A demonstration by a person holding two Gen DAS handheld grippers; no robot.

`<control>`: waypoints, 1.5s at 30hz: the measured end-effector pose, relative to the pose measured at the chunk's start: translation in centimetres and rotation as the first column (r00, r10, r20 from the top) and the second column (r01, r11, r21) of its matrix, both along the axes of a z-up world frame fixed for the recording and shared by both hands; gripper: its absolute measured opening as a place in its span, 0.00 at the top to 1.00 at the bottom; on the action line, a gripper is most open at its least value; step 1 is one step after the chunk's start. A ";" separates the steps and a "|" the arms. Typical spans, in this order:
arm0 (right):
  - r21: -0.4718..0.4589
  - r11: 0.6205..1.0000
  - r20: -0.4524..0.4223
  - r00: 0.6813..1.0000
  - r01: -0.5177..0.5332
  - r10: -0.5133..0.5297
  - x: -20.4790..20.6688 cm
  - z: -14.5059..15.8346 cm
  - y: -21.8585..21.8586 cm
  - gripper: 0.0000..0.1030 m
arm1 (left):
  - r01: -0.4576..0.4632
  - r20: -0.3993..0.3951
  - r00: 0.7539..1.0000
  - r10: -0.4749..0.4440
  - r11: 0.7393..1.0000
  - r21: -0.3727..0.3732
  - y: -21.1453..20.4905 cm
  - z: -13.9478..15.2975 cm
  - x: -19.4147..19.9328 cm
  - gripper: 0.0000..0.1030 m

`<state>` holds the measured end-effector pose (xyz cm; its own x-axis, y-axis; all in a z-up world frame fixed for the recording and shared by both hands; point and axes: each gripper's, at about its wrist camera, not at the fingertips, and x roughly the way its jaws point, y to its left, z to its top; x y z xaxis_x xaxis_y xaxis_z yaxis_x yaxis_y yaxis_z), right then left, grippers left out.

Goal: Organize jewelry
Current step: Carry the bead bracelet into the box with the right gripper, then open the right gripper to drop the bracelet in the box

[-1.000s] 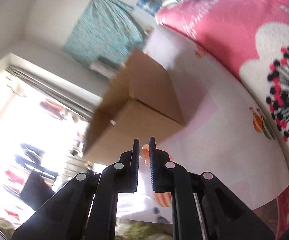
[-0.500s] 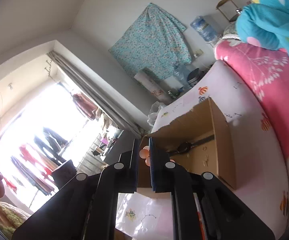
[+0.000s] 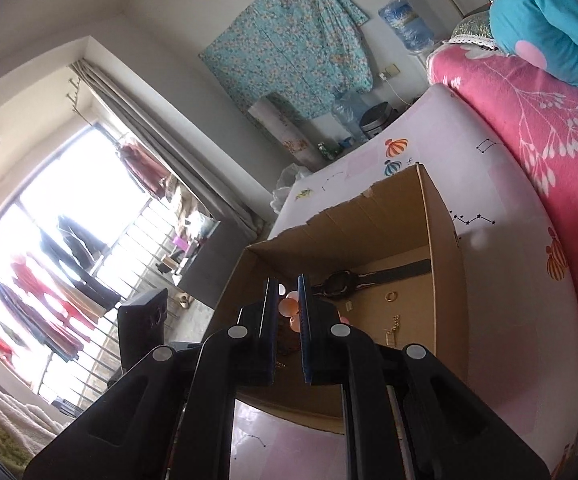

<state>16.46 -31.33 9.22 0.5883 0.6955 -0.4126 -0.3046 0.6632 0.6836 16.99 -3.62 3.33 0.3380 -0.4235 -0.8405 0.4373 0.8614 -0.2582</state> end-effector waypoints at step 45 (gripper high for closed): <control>-0.363 0.931 -0.345 0.922 0.041 -0.175 2.2 -3.6 -0.4 0.46 | -0.408 -0.003 0.900 0.436 0.840 -0.359 9.3 0.5 -5.4 0.21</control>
